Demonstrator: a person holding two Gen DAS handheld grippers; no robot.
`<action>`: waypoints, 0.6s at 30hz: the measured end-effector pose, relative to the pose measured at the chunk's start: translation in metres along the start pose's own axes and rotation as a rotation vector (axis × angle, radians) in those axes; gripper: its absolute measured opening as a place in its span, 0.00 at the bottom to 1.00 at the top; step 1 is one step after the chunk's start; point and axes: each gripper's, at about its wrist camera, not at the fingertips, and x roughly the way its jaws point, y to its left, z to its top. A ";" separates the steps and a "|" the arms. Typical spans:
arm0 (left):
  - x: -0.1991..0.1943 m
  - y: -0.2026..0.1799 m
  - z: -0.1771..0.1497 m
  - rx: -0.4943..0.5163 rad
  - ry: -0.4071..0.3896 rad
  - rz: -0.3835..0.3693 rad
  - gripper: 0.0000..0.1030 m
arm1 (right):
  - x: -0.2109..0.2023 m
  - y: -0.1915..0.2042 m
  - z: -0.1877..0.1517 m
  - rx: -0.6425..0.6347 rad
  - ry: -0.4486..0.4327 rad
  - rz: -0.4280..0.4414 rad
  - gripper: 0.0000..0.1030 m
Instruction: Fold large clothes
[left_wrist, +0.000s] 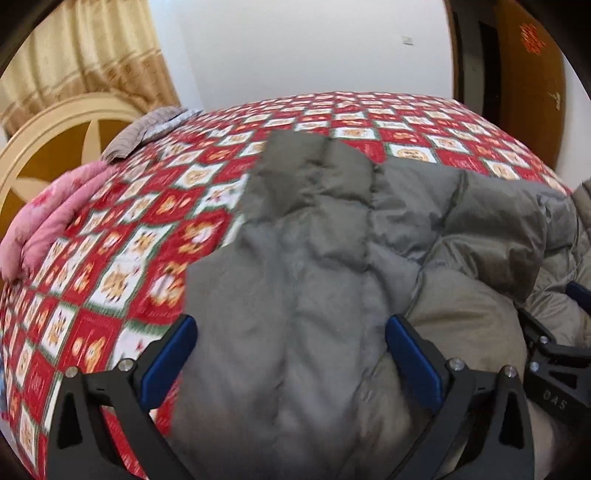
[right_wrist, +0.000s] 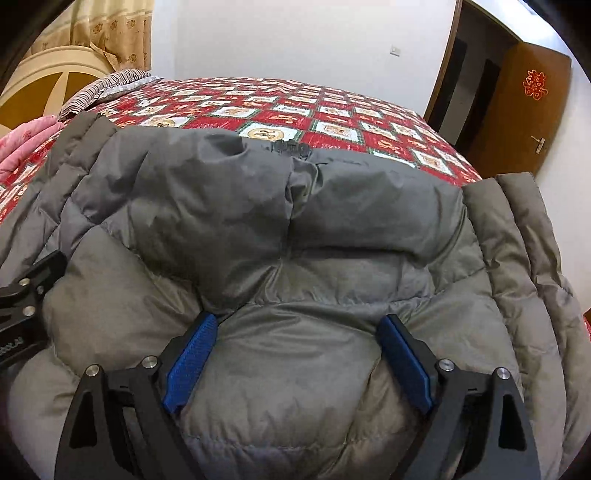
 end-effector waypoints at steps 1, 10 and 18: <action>-0.007 0.006 -0.003 -0.013 -0.004 0.003 1.00 | -0.002 -0.001 0.000 0.000 0.004 0.005 0.87; -0.030 0.053 -0.057 -0.098 0.059 -0.065 1.00 | -0.074 0.007 -0.038 -0.034 -0.064 0.045 0.87; -0.021 0.051 -0.069 -0.216 0.095 -0.189 1.00 | -0.072 0.016 -0.074 -0.058 -0.089 -0.008 0.87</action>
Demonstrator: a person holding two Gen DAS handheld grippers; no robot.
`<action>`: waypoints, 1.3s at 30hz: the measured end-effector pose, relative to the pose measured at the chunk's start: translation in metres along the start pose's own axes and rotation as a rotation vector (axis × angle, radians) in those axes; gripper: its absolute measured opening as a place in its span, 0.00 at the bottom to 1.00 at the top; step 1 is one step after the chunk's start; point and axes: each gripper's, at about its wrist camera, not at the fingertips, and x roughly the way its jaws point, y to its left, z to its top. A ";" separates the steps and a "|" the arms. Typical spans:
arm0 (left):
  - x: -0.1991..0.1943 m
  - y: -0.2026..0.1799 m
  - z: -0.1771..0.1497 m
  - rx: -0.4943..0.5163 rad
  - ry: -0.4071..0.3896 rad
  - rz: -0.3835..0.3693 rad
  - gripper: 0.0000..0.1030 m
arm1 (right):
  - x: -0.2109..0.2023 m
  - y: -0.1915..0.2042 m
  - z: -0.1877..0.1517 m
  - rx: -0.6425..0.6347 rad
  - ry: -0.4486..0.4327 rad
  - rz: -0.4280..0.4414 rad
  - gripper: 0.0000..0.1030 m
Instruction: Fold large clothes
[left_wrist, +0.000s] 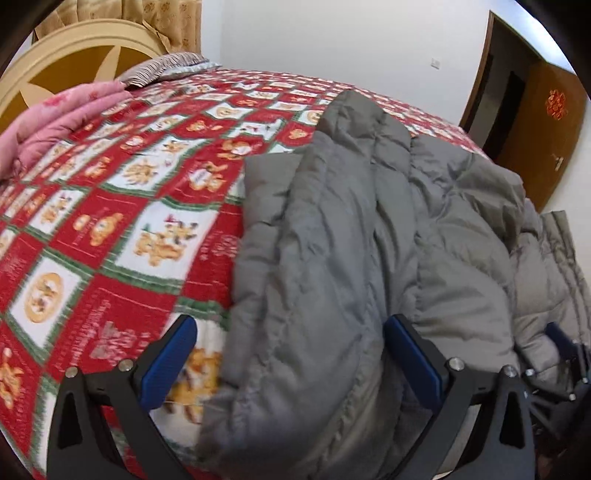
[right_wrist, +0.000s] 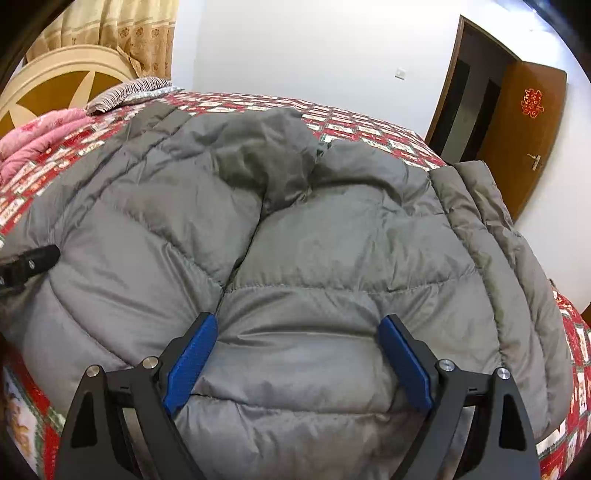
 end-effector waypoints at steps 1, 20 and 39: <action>0.000 0.000 -0.001 -0.006 0.006 -0.012 1.00 | 0.000 0.003 -0.001 -0.004 0.004 -0.004 0.87; -0.008 0.011 -0.011 -0.066 0.002 -0.154 0.81 | -0.009 0.011 -0.015 -0.052 0.005 -0.016 0.87; -0.059 0.048 0.004 -0.057 -0.092 -0.295 0.11 | -0.023 0.042 -0.006 -0.101 0.025 0.052 0.82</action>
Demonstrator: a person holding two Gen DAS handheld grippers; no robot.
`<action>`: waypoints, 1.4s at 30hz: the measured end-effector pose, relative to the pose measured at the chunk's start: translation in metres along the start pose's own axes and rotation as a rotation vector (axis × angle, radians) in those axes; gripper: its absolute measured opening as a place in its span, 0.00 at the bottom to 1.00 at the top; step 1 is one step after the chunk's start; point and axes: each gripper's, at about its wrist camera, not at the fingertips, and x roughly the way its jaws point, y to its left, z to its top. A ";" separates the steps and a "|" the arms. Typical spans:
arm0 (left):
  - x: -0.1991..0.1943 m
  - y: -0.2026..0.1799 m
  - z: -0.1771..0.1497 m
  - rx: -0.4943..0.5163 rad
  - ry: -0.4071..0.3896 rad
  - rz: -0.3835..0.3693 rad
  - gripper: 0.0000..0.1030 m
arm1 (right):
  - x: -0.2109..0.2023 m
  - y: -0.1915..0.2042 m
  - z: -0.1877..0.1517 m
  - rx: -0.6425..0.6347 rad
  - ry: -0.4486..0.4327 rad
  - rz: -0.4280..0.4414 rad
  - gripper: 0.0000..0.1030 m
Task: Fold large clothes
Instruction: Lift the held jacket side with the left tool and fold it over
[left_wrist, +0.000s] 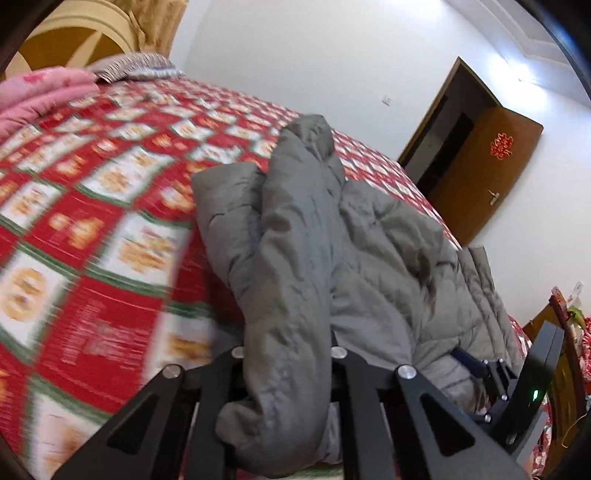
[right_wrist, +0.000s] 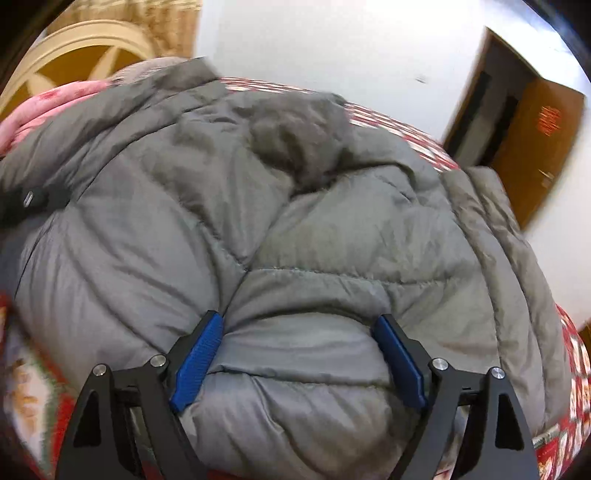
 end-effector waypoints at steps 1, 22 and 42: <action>-0.007 0.006 0.004 -0.004 -0.005 0.013 0.11 | -0.005 0.011 0.002 -0.024 -0.006 0.028 0.82; -0.086 -0.148 0.018 0.450 -0.189 -0.059 0.09 | -0.091 -0.093 -0.032 0.289 -0.081 -0.041 0.82; 0.018 -0.262 -0.082 0.797 0.024 -0.078 0.09 | -0.061 -0.181 -0.114 0.519 0.017 -0.078 0.82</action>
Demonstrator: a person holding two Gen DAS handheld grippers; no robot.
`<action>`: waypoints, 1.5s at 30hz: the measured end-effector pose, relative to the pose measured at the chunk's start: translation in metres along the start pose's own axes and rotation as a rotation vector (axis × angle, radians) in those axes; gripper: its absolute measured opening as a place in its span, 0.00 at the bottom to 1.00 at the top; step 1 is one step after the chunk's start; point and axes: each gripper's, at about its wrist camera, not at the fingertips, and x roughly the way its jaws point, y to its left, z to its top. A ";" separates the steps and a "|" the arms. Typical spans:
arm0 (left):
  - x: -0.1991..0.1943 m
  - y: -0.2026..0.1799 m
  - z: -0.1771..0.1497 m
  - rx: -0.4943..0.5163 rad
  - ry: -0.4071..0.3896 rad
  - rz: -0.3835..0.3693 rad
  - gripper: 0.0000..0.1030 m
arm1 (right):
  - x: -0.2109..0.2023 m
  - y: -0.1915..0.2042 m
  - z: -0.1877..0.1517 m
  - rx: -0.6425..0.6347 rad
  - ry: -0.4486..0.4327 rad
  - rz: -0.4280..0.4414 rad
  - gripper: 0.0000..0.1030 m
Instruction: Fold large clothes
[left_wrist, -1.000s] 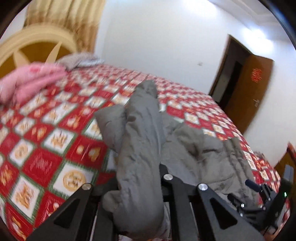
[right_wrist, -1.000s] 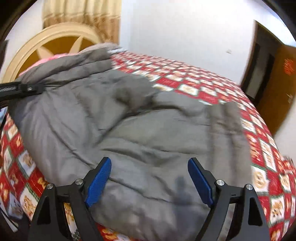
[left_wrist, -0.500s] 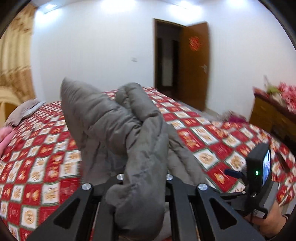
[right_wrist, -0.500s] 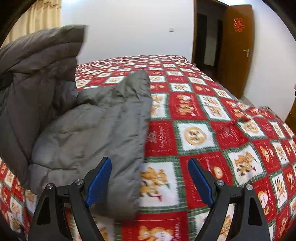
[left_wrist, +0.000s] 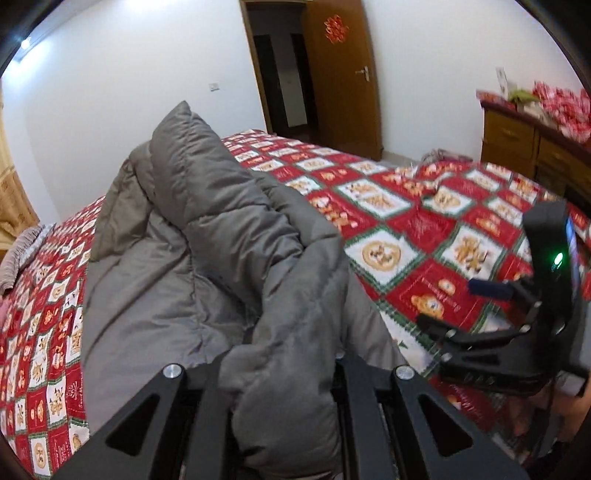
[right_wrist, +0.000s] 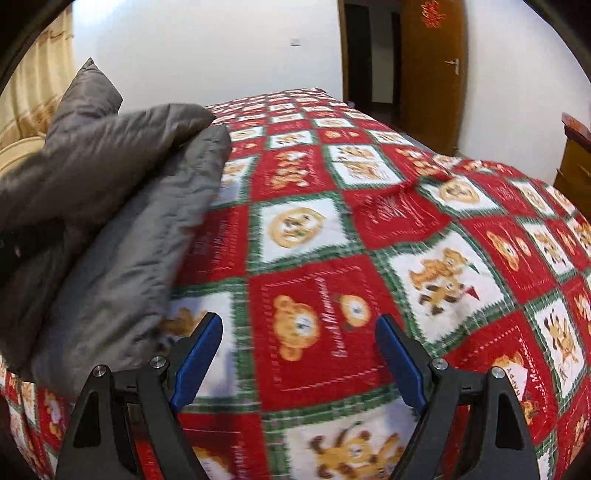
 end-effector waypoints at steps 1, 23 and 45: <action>0.002 -0.002 -0.001 0.006 0.002 0.003 0.09 | 0.002 -0.004 -0.001 0.008 0.001 0.000 0.82; 0.005 -0.019 -0.006 0.021 -0.016 0.117 0.34 | 0.014 -0.007 -0.011 -0.029 -0.011 -0.039 0.83; -0.080 0.044 0.033 -0.143 -0.289 0.344 1.00 | 0.014 -0.003 -0.013 -0.055 -0.026 -0.049 0.86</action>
